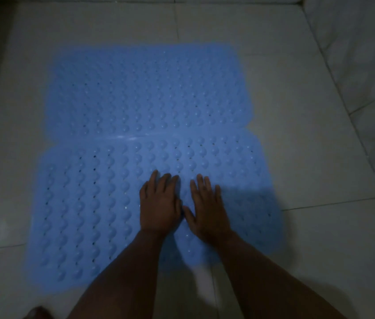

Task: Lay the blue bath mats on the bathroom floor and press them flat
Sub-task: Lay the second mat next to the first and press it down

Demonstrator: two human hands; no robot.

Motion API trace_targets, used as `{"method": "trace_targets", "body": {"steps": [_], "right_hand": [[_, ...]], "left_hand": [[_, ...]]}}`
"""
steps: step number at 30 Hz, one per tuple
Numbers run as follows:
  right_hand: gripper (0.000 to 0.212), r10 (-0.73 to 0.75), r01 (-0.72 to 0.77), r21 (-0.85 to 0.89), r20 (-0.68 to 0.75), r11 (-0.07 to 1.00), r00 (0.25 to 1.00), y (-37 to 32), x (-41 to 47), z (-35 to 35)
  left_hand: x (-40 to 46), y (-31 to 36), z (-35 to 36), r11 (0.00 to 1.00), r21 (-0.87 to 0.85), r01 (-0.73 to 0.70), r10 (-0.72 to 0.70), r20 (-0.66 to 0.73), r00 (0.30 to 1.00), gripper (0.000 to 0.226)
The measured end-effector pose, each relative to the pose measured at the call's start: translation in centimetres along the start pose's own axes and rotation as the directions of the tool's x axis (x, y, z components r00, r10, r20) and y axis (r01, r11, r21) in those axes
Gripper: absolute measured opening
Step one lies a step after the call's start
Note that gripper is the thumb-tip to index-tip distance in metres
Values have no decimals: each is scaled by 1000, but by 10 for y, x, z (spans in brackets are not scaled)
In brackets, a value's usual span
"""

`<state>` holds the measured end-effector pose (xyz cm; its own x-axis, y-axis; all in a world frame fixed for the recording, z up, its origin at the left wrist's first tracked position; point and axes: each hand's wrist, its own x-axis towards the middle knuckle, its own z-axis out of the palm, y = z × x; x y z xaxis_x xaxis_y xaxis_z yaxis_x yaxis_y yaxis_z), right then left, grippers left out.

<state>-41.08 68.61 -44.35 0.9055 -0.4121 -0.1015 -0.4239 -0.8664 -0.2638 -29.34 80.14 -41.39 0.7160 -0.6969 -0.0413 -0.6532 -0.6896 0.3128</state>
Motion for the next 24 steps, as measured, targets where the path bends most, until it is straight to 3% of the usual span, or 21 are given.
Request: {"method": "trace_targets", "body": {"steps": [3, 11, 20, 24], "right_hand": [[80, 74, -75, -59, -6, 995, 997, -13, -1, 9], [83, 56, -58, -91, -23, 994, 998, -14, -1, 14], [87, 70, -65, -113, 34, 991, 997, -17, -1, 10], [78, 93, -90, -75, 40, 993, 995, -13, 1, 5]], "left_hand": [[5, -16, -2, 999, 31, -8, 8, -3, 1000, 61], [17, -36, 14, 989, 99, -108, 111, -30, 993, 48], [16, -32, -1, 992, 101, -76, 84, -69, 994, 52], [12, -32, -6, 992, 115, -54, 60, -46, 997, 53]]}}
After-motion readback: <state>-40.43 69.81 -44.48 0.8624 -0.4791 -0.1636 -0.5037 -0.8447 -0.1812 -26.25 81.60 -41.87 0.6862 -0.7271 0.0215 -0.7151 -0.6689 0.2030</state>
